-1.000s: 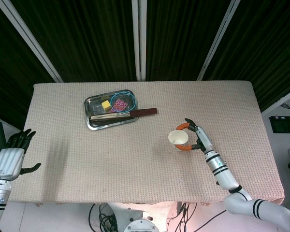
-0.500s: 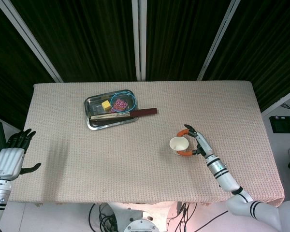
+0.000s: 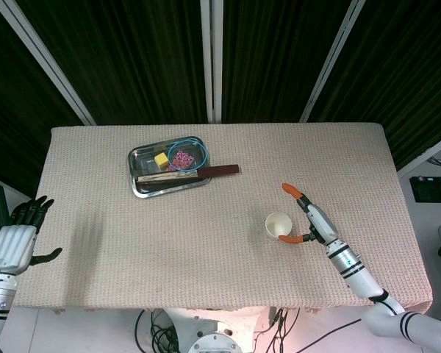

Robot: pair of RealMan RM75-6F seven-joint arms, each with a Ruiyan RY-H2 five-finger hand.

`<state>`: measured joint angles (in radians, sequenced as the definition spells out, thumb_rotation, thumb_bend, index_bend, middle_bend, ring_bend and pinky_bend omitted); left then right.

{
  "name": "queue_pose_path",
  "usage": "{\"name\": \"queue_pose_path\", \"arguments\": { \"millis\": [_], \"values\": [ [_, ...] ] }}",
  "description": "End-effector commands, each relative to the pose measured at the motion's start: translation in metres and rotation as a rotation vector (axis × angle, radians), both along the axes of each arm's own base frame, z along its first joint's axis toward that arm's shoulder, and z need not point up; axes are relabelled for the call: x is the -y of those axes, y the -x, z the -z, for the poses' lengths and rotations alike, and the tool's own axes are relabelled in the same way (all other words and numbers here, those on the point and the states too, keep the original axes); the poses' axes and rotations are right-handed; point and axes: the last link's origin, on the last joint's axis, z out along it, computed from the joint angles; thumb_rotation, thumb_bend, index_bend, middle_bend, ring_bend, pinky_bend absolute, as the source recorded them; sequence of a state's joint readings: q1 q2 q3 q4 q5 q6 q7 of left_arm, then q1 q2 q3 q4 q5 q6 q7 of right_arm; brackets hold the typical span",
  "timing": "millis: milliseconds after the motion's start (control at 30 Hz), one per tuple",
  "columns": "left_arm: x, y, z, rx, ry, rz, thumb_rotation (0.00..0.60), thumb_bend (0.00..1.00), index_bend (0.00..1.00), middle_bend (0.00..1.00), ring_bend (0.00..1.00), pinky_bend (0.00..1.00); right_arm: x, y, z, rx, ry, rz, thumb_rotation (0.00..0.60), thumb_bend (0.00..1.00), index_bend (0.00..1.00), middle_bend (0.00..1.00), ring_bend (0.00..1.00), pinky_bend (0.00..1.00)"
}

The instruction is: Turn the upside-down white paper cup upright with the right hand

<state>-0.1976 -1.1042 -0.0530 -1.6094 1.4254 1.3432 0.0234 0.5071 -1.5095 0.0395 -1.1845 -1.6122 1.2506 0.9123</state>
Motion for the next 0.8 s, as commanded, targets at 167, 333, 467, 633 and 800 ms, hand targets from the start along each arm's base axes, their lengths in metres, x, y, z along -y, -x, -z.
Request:
{"name": "queue_pose_path", "arguments": {
  "millis": [167,333,467,633,800],
  "values": [
    [0.0,0.0,0.0,-0.005,-0.007,0.004,0.6,0.16,0.0,0.0,0.0,0.07,-0.04,0.035,-0.094,-0.403,0.329,-0.009,0.6,0.0,0.0,0.0,0.0,0.0],
    [-0.001,0.001,-0.001,0.0,-0.015,0.007,0.6,0.16,0.0,0.0,0.0,0.07,-0.075,0.071,-0.123,-0.796,0.474,0.182,0.6,0.0,0.0,0.0,0.0,0.0],
    [0.0,-0.001,-0.001,-0.005,-0.02,0.025,0.6,0.16,0.0,0.0,0.0,0.07,-0.093,0.09,-0.12,-0.903,0.471,0.301,0.6,0.0,0.0,0.0,0.0,0.0],
    [0.0,-0.001,-0.001,-0.009,-0.029,0.041,0.6,0.16,0.0,0.0,0.0,0.07,-0.103,0.102,-0.108,-0.946,0.481,0.347,0.6,0.0,0.0,0.0,0.0,0.0],
    [0.001,0.0,-0.003,-0.005,-0.044,0.043,0.6,0.16,0.0,0.0,0.0,0.07,-0.106,0.104,-0.105,-0.939,0.477,0.341,0.6,0.0,0.0,0.0,0.0,0.0]
  ]
}}
